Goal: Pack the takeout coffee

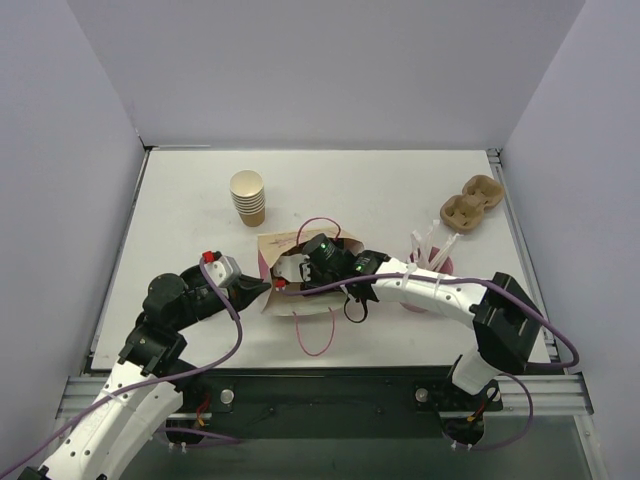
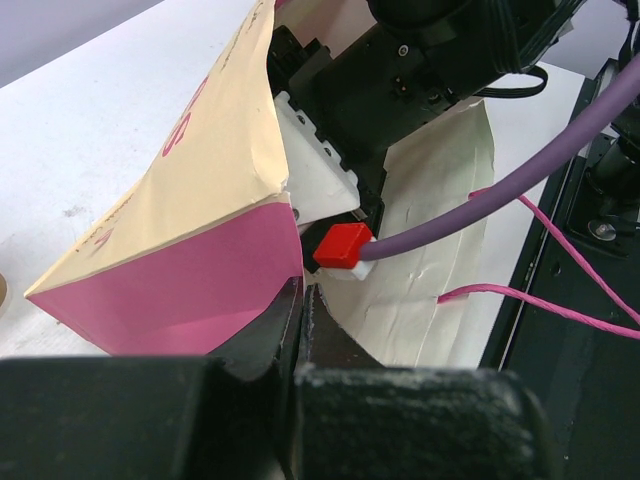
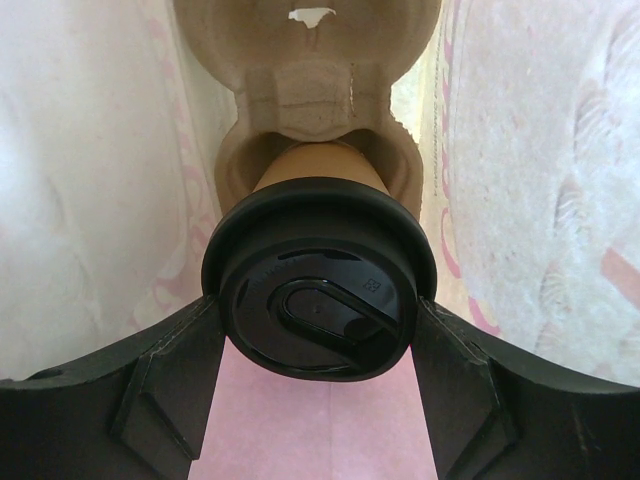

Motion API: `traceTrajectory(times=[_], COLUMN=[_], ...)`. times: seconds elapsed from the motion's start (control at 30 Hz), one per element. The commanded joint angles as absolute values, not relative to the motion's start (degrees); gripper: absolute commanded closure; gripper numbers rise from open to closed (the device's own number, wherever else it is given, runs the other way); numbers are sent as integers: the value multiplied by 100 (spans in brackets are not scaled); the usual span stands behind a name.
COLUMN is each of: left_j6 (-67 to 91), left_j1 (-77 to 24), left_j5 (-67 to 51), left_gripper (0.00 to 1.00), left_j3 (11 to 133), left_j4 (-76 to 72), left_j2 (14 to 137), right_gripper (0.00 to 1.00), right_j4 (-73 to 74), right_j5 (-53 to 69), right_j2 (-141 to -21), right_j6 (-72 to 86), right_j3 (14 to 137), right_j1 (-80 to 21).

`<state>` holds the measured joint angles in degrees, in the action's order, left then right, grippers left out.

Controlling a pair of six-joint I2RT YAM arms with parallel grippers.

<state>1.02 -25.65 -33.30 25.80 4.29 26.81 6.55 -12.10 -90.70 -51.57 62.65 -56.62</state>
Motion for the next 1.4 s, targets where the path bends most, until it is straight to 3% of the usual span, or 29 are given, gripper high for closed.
traceTrajectory(times=[0.0, 0.73, 1.0, 1.3, 1.33, 1.37], left_j6=[44, 105, 114, 123, 114, 114], left_j1=[-2531, -2531, -2531, -2531, -2531, -2531], left_j5=[-3454, -3340, -3322, -3287, -3278, -3278], left_gripper=[100, 100, 100, 100, 100, 100], left_j3=[2584, 2602, 2593, 2628, 2637, 2654], left_j4=[325, 273, 264, 264, 264, 264], left_j2=[2663, 2733, 2733, 2742, 2742, 2760], right_gripper=[61, 55, 49, 33, 23, 21], right_j4=[448, 431, 361, 369, 378, 387], right_j5=[-1354, -1160, -1160, -1248, -1257, -1266], right_j2=[-9176, -9571, -9721, -9695, -9686, -9677], right_j6=[-4869, -4693, -4632, -4597, -4597, -4605], right_j3=[6170, 6267, 6302, 6486, 6504, 6504], right_j1=[-5546, -5361, -5317, -5309, -5291, -5291])
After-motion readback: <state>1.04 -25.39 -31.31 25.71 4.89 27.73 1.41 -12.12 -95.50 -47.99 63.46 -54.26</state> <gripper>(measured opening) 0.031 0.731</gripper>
